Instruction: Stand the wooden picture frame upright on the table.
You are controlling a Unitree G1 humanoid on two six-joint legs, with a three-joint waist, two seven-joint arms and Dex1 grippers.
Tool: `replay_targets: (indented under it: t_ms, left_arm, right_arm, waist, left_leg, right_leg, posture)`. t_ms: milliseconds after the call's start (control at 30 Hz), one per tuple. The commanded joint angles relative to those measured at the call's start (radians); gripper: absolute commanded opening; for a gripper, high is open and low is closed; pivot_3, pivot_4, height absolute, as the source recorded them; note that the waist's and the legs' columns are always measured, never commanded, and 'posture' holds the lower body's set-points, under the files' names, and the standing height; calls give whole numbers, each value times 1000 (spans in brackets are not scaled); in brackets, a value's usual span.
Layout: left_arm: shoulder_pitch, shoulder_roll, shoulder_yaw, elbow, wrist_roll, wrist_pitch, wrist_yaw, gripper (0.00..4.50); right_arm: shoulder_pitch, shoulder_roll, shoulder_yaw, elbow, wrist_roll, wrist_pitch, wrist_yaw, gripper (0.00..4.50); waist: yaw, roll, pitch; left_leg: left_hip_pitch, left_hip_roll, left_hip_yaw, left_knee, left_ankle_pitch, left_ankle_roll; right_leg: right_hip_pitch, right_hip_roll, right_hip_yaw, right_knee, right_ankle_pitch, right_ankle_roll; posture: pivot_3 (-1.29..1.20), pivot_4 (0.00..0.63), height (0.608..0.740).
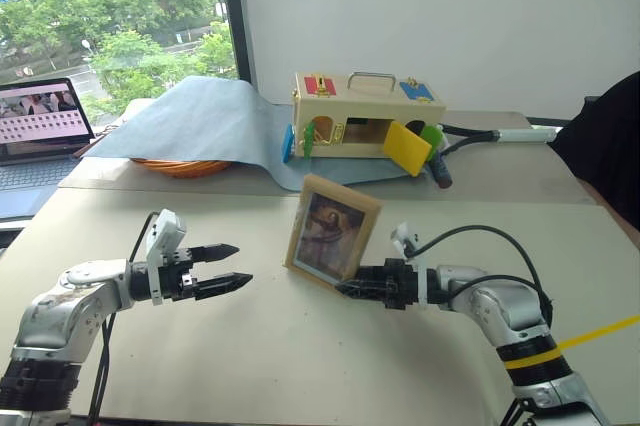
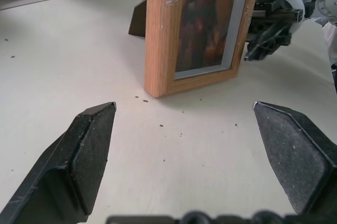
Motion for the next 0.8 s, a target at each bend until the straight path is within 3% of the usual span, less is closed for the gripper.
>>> replay_targets:
  t_ms: [33, 200, 400, 533, 800]
  left_arm:
    - [-24, -10, 14, 17, 17, -41, -3, 4500]
    - [-2, -65, 82, 17, 9, -82, 65, 4500]
    - [66, -95, 47, 16, 180, -247, 169, 4500]
    - [113, -111, 4, 9, 255, -305, 199, 4500]
    - [98, -168, -46, -4, 253, -261, 224, 4500]
  right_arm:
    - [33, -59, -96, -93, 77, 40, 28, 4453]
    - [197, -176, -234, -213, 73, -22, 16, 4453]
    - [390, -155, -319, -363, -190, -409, -151, 4453]
    - [460, -93, -344, -446, -233, -443, -276, 4453]
    - [508, -71, -337, -482, -235, -419, -347, 4453]
  waist:
    - [6, 0, 0]
    - [17, 0, 0]
    - [-2, 0, 0]
    - [-6, 0, 0]
    - [7, 0, 0]
  left_leg:
    - [0, 0, 0, 0, 0, 0]
    - [0, 0, 0, -1, -1, 1]
    - [1, 0, 0, -2, -1, 1]
    - [1, 0, 0, -2, 0, 1]
    - [1, 0, 0, -1, 0, 1]
  right_leg:
    - [0, 0, 0, 0, 0, 0]
    - [2, 0, 0, -4, 0, 1]
    - [2, 0, 0, -5, 0, 1]
    - [3, 0, 0, -5, 0, 1]
    - [3, 0, 0, -5, 0, 1]
  posture:
    - [0, 150, 667]
    - [0, 150, 667]
    - [0, 150, 667]
    - [0, 150, 667]
    - [0, 150, 667]
